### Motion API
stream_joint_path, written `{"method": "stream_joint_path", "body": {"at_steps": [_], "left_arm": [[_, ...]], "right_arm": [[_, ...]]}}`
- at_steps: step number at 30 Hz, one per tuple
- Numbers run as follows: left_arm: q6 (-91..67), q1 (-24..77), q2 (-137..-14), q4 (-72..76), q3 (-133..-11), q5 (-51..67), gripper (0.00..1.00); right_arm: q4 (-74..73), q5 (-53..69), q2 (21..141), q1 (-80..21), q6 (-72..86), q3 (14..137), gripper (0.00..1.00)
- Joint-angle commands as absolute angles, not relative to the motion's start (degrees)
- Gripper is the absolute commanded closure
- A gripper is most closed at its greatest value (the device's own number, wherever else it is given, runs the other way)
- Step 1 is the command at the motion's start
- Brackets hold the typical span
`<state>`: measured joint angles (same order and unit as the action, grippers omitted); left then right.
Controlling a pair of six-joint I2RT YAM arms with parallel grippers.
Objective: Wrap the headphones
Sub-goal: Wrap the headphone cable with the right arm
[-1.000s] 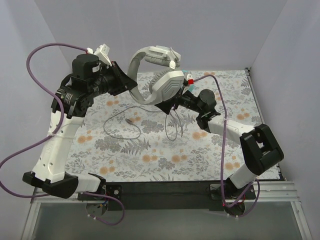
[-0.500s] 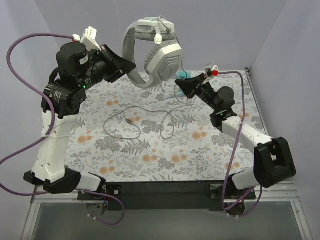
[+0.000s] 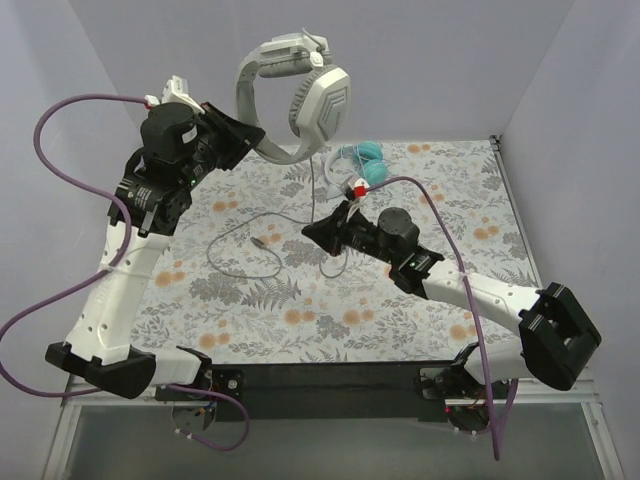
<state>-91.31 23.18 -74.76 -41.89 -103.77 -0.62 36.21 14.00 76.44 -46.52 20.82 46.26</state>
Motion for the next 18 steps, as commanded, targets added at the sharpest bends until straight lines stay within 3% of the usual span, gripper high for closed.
{"method": "stream_joint_path", "body": {"at_steps": [1, 8, 18], "left_arm": [[-91.4, 23.6, -73.0, -35.8, -100.1, -10.0, 1.00], [-84.2, 25.0, -72.3, -34.2, -88.8, -30.0, 1.00], [-81.2, 28.0, -75.4, -34.4, -86.5, -38.4, 1.00]], "right_arm": [[29.1, 6.3, 76.1, -49.4, 20.9, 46.9, 0.88], [17.4, -1.4, 74.4, -54.7, 21.3, 49.0, 0.90], [1.6, -8.3, 78.5, -58.8, 18.4, 56.5, 0.94]]}}
